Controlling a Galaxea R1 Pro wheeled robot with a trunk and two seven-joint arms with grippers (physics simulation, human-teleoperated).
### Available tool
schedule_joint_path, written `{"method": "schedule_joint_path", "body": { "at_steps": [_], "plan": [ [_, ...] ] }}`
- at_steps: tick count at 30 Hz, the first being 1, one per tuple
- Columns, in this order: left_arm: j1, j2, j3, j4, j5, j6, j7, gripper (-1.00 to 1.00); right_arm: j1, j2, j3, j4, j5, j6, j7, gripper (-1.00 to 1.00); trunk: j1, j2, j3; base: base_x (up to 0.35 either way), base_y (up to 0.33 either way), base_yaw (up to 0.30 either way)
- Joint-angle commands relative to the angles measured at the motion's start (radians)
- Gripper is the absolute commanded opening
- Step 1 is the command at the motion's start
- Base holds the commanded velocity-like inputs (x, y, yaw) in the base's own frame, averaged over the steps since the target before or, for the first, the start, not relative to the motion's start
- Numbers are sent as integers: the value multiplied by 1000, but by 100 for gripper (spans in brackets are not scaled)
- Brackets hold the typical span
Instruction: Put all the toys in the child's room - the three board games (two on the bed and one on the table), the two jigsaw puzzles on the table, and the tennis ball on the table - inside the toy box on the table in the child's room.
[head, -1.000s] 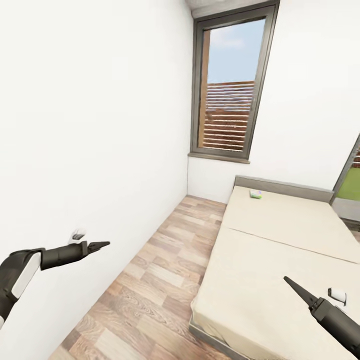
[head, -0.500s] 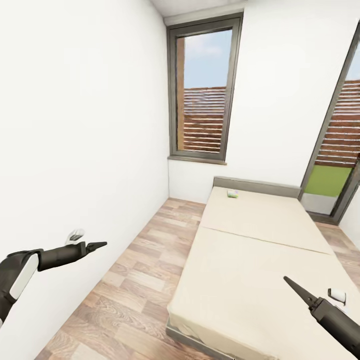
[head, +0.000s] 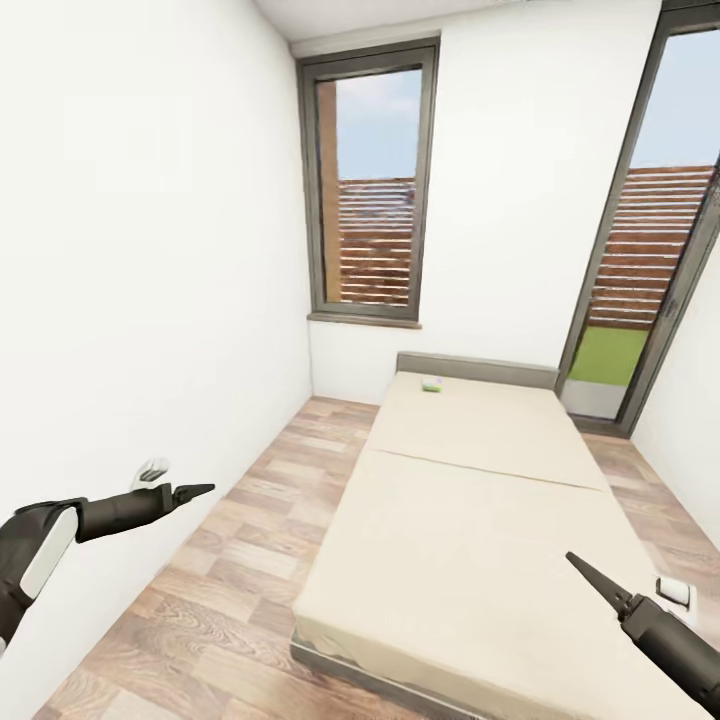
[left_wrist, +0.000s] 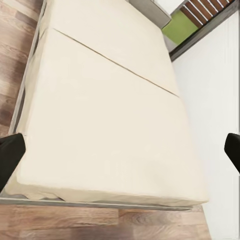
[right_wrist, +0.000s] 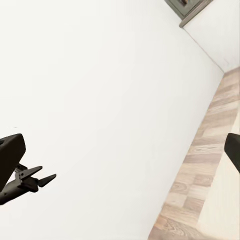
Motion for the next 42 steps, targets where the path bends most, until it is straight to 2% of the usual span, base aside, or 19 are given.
{"method": "schedule_joint_path", "body": {
  "at_steps": [1, 32, 42],
  "plan": [
    [-1, 0, 1, 0, 1, 5, -2, 100, 0, 0, 0, 0, -6, 8, -1, 100, 1, -1, -1, -32, -222, -198],
    [0, 0, 1, 0, 1, 5, -3, 100, 0, -2, -3, 3, -9, 20, -6, 100, 1, -1, -3, -4, -33, -267],
    [0, 0, 1, -2, 1, 5, -3, 100, 0, -2, -3, 10, -9, 20, -7, 100, 1, -1, -3, -42, -215, -279]
  ]
}}
